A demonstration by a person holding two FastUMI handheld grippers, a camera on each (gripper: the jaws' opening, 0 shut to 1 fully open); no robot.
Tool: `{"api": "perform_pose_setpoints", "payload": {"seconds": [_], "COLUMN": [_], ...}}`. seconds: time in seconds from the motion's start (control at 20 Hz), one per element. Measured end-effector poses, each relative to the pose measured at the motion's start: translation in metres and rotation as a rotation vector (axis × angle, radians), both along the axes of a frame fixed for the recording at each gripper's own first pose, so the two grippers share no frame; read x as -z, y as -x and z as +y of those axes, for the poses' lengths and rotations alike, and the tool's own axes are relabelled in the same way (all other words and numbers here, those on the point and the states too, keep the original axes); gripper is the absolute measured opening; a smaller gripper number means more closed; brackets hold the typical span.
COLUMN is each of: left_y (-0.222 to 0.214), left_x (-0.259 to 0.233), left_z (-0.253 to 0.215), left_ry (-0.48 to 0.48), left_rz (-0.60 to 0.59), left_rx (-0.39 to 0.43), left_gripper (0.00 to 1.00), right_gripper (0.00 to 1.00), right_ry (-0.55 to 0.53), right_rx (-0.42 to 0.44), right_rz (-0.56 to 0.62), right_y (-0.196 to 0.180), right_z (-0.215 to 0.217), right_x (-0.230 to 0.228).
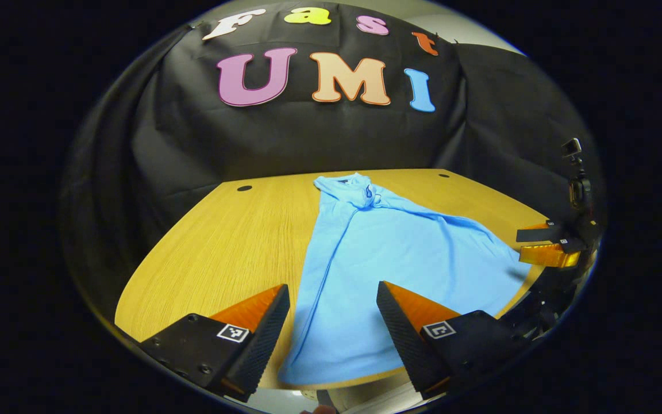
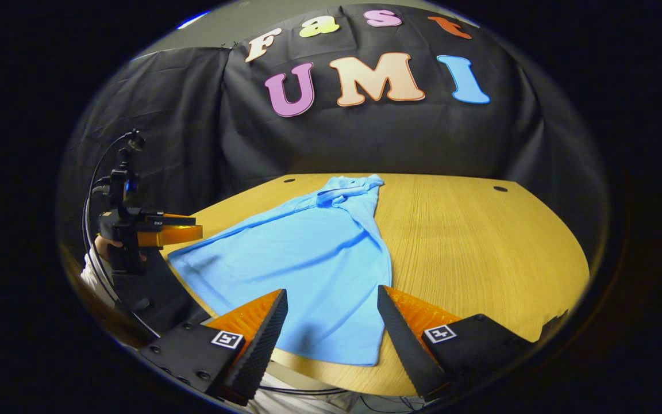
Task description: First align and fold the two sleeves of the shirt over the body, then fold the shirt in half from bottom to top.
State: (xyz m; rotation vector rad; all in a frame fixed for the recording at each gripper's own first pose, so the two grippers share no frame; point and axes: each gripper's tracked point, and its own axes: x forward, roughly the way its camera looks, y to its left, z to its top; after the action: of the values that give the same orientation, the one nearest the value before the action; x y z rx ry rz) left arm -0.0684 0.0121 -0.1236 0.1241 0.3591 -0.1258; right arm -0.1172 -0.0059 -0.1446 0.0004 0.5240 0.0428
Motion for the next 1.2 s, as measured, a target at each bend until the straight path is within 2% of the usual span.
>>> {"api": "perform_pose_setpoints", "payload": {"seconds": [0.25,0.5,0.6,0.7,0.8,0.85,0.9,1.05,1.15,1.2], "left_y": [0.033,0.039,0.042,0.039,0.041,0.039,0.037,0.036,0.035,0.034], "left_x": [0.021,0.037,0.042,0.042,0.047,0.044,0.046,0.047,0.047,0.047], "left_z": [0.016,0.015,0.014,0.015,0.016,0.013,0.012,0.009,-0.001,-0.004], "left_ry": [0.028,0.081,0.091,0.081,0.031,0.023,0.034,0.045,0.053,0.057], "left_rz": [0.028,0.055,0.063,0.052,0.036,0.019,0.021,0.017,0.018,0.015], "left_rx": [-0.043,-0.048,-0.048,-0.050,-0.054,-0.048,-0.054,-0.041,-0.012,-0.007], "left_gripper": [0.94,0.90,0.92,0.94,0.94,0.93,0.92,0.86,0.70,0.54], "right_gripper": [0.98,0.98,0.98,0.98,0.98,0.95,0.98,0.96,0.79,0.62], "right_ry": [0.034,0.080,0.100,0.103,0.089,0.089,0.091,0.081,0.068,0.064], "right_rx": [0.039,0.030,0.019,0.020,0.028,0.027,0.028,0.022,0.012,0.004], "right_rz": [0.001,0.029,0.025,0.015,0.002,-0.002,-0.005,-0.010,-0.010,-0.011], "right_y": [0.019,0.026,0.027,0.026,0.025,0.024,0.025,0.021,0.019,0.017], "right_z": [-0.006,-0.001,0.002,0.001,0.000,0.001,0.001,0.004,0.010,0.013], "right_x": [0.007,0.023,0.027,0.028,0.029,0.030,0.029,0.032,0.034,0.034]}}
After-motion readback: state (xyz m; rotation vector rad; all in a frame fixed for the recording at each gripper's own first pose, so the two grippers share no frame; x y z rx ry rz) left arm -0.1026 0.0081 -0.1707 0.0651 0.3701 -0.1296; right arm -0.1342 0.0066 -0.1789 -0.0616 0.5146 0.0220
